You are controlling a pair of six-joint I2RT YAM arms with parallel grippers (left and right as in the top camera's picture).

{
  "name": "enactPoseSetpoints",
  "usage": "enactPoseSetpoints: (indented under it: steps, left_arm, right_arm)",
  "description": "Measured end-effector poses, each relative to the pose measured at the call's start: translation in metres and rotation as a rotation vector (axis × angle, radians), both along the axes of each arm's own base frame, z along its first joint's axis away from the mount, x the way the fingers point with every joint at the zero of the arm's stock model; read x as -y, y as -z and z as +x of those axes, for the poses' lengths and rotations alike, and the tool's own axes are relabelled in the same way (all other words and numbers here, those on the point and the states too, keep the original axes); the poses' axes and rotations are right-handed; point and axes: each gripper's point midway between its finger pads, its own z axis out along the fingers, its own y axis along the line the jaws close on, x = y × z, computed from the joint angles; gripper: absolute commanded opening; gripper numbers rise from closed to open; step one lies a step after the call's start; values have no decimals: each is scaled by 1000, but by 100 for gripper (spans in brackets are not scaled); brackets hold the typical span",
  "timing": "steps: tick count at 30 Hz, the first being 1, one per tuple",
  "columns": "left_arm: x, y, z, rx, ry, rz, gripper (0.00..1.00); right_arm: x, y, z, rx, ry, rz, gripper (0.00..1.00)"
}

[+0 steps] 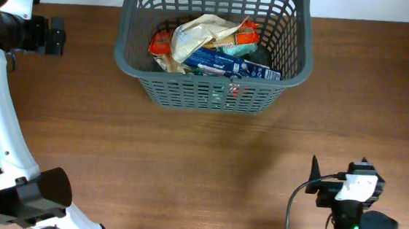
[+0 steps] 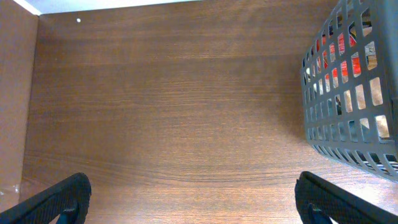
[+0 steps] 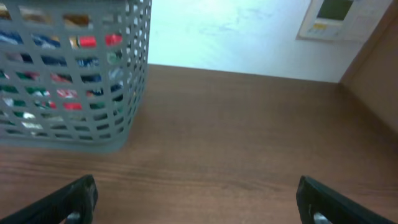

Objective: Pack container

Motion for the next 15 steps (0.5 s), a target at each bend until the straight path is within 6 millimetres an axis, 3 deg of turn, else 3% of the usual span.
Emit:
enactPoseSetpoints:
  steps: [12, 15]
  left_arm:
    - [0, 0, 0, 0, 0, 0, 99]
    - [0, 0, 0, 0, 0, 0, 99]
  right_arm:
    - [1, 58, 16, -20, 0, 1, 99]
    - [1, 56, 18, -5, 0, 0, 99]
